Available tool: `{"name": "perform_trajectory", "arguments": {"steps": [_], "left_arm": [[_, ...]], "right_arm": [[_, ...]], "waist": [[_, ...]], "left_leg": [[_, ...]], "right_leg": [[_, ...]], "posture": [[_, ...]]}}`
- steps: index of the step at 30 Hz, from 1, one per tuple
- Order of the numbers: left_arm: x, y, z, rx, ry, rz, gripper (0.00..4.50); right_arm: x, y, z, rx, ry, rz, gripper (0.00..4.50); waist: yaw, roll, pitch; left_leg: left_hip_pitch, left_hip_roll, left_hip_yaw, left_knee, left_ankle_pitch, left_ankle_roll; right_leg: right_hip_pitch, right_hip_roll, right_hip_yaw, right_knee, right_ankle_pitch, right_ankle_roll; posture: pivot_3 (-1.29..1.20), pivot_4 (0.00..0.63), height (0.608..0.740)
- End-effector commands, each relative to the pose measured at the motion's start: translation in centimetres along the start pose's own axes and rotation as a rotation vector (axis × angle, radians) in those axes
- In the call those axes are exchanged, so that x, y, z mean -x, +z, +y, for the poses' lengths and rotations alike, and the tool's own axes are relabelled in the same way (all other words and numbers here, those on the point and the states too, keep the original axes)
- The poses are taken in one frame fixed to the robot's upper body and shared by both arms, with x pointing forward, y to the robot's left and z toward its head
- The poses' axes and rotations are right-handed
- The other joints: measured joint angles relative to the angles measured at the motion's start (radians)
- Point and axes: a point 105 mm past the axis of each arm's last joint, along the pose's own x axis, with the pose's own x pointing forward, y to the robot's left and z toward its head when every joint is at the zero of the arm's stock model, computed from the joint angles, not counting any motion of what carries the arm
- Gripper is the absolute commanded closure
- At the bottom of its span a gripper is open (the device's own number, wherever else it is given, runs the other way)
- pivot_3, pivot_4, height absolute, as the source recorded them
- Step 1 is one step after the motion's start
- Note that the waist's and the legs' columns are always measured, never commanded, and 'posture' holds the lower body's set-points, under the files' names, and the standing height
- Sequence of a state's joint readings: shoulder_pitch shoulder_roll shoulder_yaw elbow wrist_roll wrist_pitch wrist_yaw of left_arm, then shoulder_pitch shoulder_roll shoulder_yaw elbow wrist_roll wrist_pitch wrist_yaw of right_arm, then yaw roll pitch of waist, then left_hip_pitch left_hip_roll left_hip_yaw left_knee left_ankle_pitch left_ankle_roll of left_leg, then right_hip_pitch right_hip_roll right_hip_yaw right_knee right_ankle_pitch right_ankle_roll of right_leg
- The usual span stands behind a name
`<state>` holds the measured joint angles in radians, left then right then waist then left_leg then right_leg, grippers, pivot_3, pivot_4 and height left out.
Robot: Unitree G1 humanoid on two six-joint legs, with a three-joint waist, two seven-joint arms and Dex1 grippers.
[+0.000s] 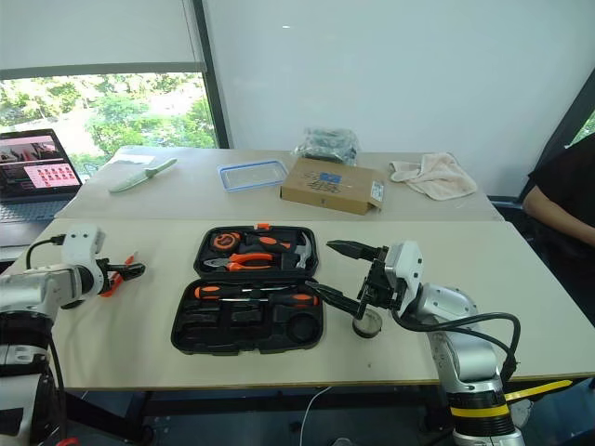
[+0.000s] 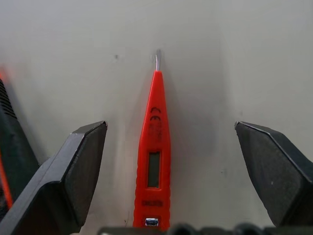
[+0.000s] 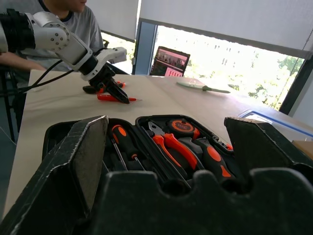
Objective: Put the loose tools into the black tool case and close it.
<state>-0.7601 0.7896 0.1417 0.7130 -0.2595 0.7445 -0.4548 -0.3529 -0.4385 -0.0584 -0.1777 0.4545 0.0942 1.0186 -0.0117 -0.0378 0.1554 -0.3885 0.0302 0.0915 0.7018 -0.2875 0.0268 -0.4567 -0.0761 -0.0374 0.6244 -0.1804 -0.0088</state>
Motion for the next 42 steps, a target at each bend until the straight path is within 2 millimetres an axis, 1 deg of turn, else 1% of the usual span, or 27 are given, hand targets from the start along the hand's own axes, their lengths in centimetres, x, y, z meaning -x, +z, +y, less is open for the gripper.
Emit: {"name": "perform_trajectory", "arguments": {"steps": [1, 2, 4, 7, 8, 9, 10, 11, 12, 13, 14, 15, 16, 17, 19, 20, 22, 25, 27, 33, 36, 39, 42], "left_arm": [[-0.6, -0.1, -0.3, 0.021, -0.029, 0.016, 0.77], [-0.6, -0.2, -0.4, 0.015, -0.038, 0.025, 1.06], [-0.7, -0.2, -0.3, 0.005, -0.039, 0.032, 1.83], [-0.3, 0.0, -0.1, -0.01, -0.06, 0.026, 2.86], [-0.1, 0.4, -0.3, -0.02, -0.096, -0.001, 3.14], [0.2, 1.1, -0.9, -0.036, -0.15, -0.043, 3.51], [0.8, 2.3, -2.0, -0.064, -0.252, -0.122, 3.87], [1.7, 3.5, -3.2, -0.1, -0.351, -0.197, 3.87], [3.4, 4.7, -5.4, -0.182, -0.525, -0.295, 3.87], [4.8, 5.3, -6.8, -0.246, -0.643, -0.352, 3.87], [6.7, 5.5, -8.8, -0.323, -0.8, -0.399, 3.87], [8.3, 5.2, -10.6, -0.398, -0.931, -0.403, 3.87], [9.2, 4.8, -11.5, -0.438, -1.005, -0.395, 3.87], [10.3, 4.1, -12.9, -0.511, -1.101, -0.371, 3.87], [11.5, 2.8, -14.7, -0.634, -1.214, -0.328, 3.87], [11.7, 2.0, -15.4, -0.716, -1.248, -0.294, 3.87], [11.5, 0.8, -16.1, -0.834, -1.265, -0.255, 3.87], [9.3, -0.2, -16.8, -0.956, -1.187, -0.186, 3.87], [8.1, -0.7, -16.7, -1.014, -1.138, -0.15, 3.87], [6.7, -2.1, -16.8, -1.06, -1.112, -0.092, 3.87], [6.0, -2.1, -17.1, -1.068, -1.085, -0.094, 3.87], [5.8, -2.5, -17.7, -1.075, -1.099, -0.088, 3.87], [5.1, -2.6, -18.0, -1.084, -1.061, -0.078, 3.87]], "right_arm": [[0.0, 1.6, -0.3, 0.061, -0.009, -0.039, 0.0], [0.0, 1.6, -0.2, 0.062, -0.01, -0.037, 0.0], [0.1, 1.6, -0.2, 0.063, -0.01, -0.033, 0.0], [0.3, 1.6, -0.3, 0.069, -0.016, -0.025, 0.0], [0.4, 1.6, -0.3, 0.071, -0.019, -0.023, 0.0], [0.5, 1.6, -0.4, 0.073, -0.023, -0.02, 0.0], [0.7, 1.6, -0.4, 0.075, -0.027, -0.015, 0.0], [0.8, 1.6, -0.5, 0.078, -0.03, -0.011, 0.0], [1.0, 1.7, -0.5, 0.08, -0.035, -0.005, 0.0], [1.2, 1.7, -0.6, 0.082, -0.038, -0.001, 0.0], [1.4, 1.7, -0.6, 0.082, -0.041, 0.005, 0.0], [1.5, 1.6, -0.6, 0.082, -0.043, 0.01, 0.0], [1.6, 1.6, -0.6, 0.082, -0.044, 0.013, 0.0], [1.7, 1.6, -0.5, 0.081, -0.044, 0.016, 0.0], [1.8, 1.6, -0.4, 0.08, -0.043, 0.019, 0.0], [1.8, 1.5, -0.4, 0.079, -0.042, 0.02, 0.0], [1.7, 1.5, -0.3, 0.078, -0.04, 0.019, 0.0], [1.5, 1.4, 0.1, 0.077, -0.031, 0.017, 0.0], [1.4, 1.4, 0.2, 0.076, -0.03, 0.014, 0.0], [1.6, 1.5, 0.3, 0.075, -0.042, 0.015, 0.0], [1.6, 1.5, 0.4, 0.075, -0.047, 0.014, 0.0], [1.6, 1.4, 0.4, 0.074, -0.049, 0.014, 0.0], [1.5, 1.4, 0.4, 0.073, -0.051, 0.011, 0.0]], "waist": [[0.002, 0.0, 0.0], [0.003, 0.0, 0.0], [0.007, 0.0, 0.0], [0.01, 0.0, 0.0], [0.01, 0.0, 0.0], [0.011, 0.0, 0.0], [0.01, 0.0, 0.0], [0.01, 0.0, 0.0], [0.01, 0.0, 0.0], [0.01, 0.0, 0.0], [0.011, -0.001, 0.0], [0.012, -0.001, 0.001], [0.012, -0.001, 0.001], [0.012, -0.001, 0.001], [0.012, -0.001, 0.001], [0.012, -0.001, 0.001], [0.012, -0.001, 0.001], [0.012, -0.001, 0.001], [0.013, -0.001, 0.001], [0.012, -0.001, 0.001], [0.014, -0.001, 0.001], [0.015, -0.001, 0.001], [0.017, -0.001, 0.001]], "left_leg": [[0.0, 0.0, 0.0, 0.0, 0.0, 0.0], [0.0, 0.0, 0.0, 0.0, -0.001, 0.001], [0.0, -0.001, 0.0, 0.0, -0.001, 0.001], [0.0, -0.001, 0.0, 0.001, -0.001, 0.001], [0.0, -0.001, 0.0, 0.001, -0.001, 0.001], [0.0, -0.001, 0.0, 0.001, -0.001, 0.001], [0.0, -0.001, 0.0, 0.001, -0.001, 0.001], [0.0, -0.001, 0.001, 0.001, 0.0, 0.001], [0.0, 0.0, 0.001, 0.001, 0.0, 0.001], [-0.001, 0.0, 0.001, 0.001, 0.0, 0.0], [-0.001, 0.001, 0.001, 0.001, 0.0, 0.0], [-0.002, 0.001, 0.001, 0.002, 0.002, -0.003], [-0.003, 0.001, 0.001, 0.002, 0.003, -0.005], [-0.003, 0.001, 0.001, 0.002, 0.003, -0.005], [-0.002, 0.001, 0.001, 0.002, 0.002, -0.003], [-0.002, 0.0, 0.0, 0.002, -0.001, 0.001], [0.001, 0.0, 0.0, 0.002, -0.002, 0.004], [0.001, -0.001, 0.001, 0.003, -0.002, 0.004], [0.002, -0.001, 0.0, 0.003, -0.001, 0.003], [0.002, -0.001, 0.0, 0.004, 0.0, 0.002], [0.001, 0.0, 0.0, 0.004, -0.001, 0.003], [0.001, -0.001, 0.0, 0.005, -0.001, 0.004], [0.001, -0.001, 0.0, 0.005, -0.001, 0.004]], "right_leg": [[0.0, 0.0, 0.0, 0.0, 0.0, 0.0], [0.0, -0.001, 0.0, 0.0, 0.0, 0.0], [0.0, -0.001, 0.0, 0.0, 0.0, 0.001], [0.001, -0.001, 0.0, 0.0, 0.0, 0.001], [0.001, -0.001, 0.0, 0.0, 0.0, 0.001], [0.001, -0.001, 0.0, 0.0, 0.0, 0.001], [0.001, -0.001, 0.0, 0.0, 0.0, 0.001], [0.0, -0.001, 0.0, 0.001, 0.0, 0.001], [0.0, -0.001, 0.0, 0.001, 0.0, 0.001], [0.0, -0.001, 0.0, 0.001, 0.0, 0.001], [0.0, -0.001, -0.001, 0.001, 0.0, 0.001], [-0.001, -0.001, -0.001, 0.001, 0.0, 0.0], [-0.001, -0.001, -0.001, 0.0, 0.0, 0.001], [-0.001, -0.001, -0.001, 0.0, 0.0, 0.001], [0.0, -0.001, 0.0, 0.0, -0.001, 0.001], [0.0, -0.001, 0.001, 0.0, -0.001, 0.001], [0.0, -0.001, 0.003, -0.001, -0.001, 0.002], [0.0, 0.0, 0.004, -0.001, -0.002, 0.002], [0.0, 0.001, 0.004, -0.001, -0.002, 0.002], [0.0, 0.002, 0.005, 0.0, -0.001, 0.002], [0.0, 0.001, 0.005, 0.0, -0.001, 0.002], [0.0, 0.0, 0.005, 0.0, -0.001, 0.002], [0.0, 0.0, 0.005, 0.0, -0.001, 0.002]], "posture": [[0.0, 0.15, 0.74], [0.0, 0.15, 0.74], [0.0, 0.15, 0.74], [0.0, 0.15, 0.74], [0.0, 0.15, 0.74], [0.0, 0.15, 0.74], [0.0, 0.15, 0.74], [0.0, 0.15, 0.74], [0.0, 0.15, 0.74], [0.0, 0.15, 0.74], [0.0, 0.15, 0.74], [0.0, 0.15, 0.74], [0.0, 0.15, 0.74], [0.0, 0.15, 0.74], [0.0, 0.15, 0.74], [0.0, 0.15, 0.74], [0.0, 0.15, 0.74], [0.0, 0.15, 0.74], [0.0, 0.15, 0.74], [0.0, 0.15, 0.74], [0.0, 0.15, 0.74], [0.0, 0.15, 0.74], [0.0, 0.15, 0.74]]}}
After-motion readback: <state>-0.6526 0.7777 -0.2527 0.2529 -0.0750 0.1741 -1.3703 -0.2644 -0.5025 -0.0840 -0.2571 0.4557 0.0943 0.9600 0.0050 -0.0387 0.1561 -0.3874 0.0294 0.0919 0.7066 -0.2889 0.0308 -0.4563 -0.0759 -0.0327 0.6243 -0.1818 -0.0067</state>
